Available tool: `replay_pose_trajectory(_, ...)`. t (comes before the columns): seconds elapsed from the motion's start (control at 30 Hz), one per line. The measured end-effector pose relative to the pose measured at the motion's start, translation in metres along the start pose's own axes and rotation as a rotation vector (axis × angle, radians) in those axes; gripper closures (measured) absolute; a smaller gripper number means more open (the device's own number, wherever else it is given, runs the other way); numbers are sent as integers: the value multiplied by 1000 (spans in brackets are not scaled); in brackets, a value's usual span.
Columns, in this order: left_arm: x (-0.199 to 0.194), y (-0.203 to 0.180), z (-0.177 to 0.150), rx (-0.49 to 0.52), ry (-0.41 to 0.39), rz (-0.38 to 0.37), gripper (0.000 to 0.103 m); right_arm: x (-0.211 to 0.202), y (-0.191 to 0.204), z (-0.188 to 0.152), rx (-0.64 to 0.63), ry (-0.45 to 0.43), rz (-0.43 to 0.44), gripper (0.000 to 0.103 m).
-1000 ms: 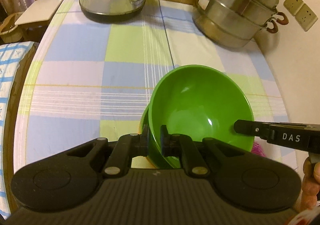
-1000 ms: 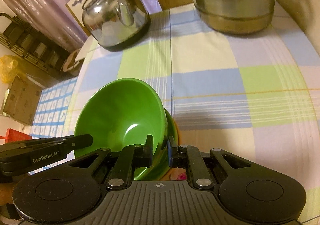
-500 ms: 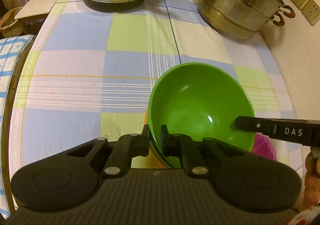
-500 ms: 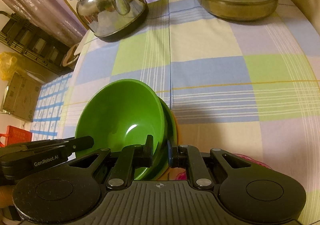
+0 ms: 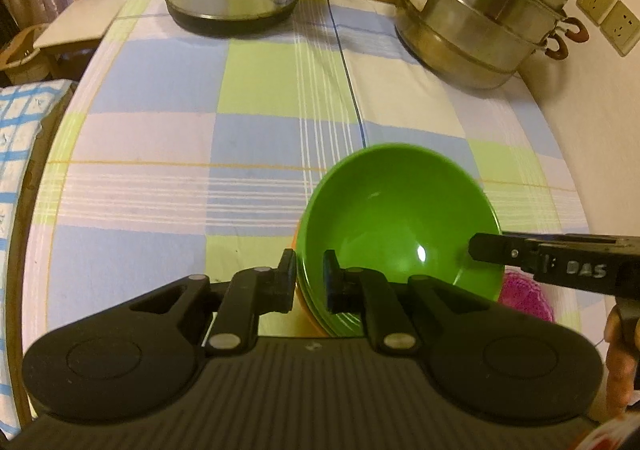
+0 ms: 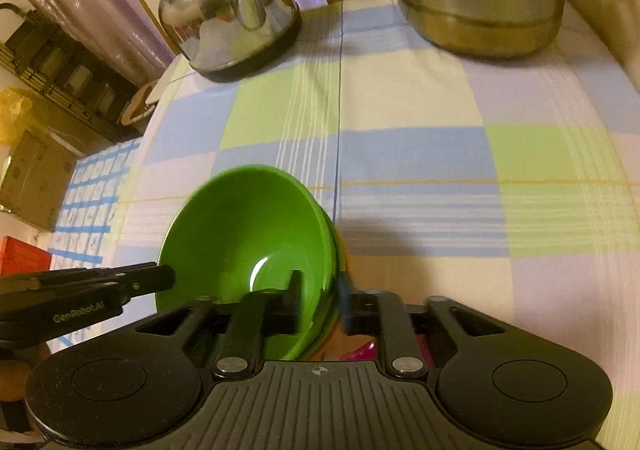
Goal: Organize plates and bowls
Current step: 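Lower the small green bowl into the green-and-orange stack and open both tools, then lift both open tools up and back from the bowl stack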
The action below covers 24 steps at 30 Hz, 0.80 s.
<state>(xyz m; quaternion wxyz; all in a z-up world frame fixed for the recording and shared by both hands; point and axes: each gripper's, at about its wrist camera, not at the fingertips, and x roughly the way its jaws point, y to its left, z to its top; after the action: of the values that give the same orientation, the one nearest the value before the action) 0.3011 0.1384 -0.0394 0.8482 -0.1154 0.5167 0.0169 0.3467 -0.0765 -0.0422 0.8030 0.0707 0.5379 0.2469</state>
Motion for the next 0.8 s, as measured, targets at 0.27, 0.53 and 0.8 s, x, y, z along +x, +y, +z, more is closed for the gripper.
replay_pose_trajectory(0.27, -19, 2, -1, 3, -50, -2, 85, -16, -8, 2, 37, -51, 27, 38)
replay_pose_trajectory(0.53, -46, -2, -19, 5, -106, -1, 68, -34, -14, -15, 65, -59, 15, 38)
replay_pose_trajectory(0.8, -84, -20, -52, 60, -176, -10, 47, -70, -10, -47, 86, -102, -10, 38)
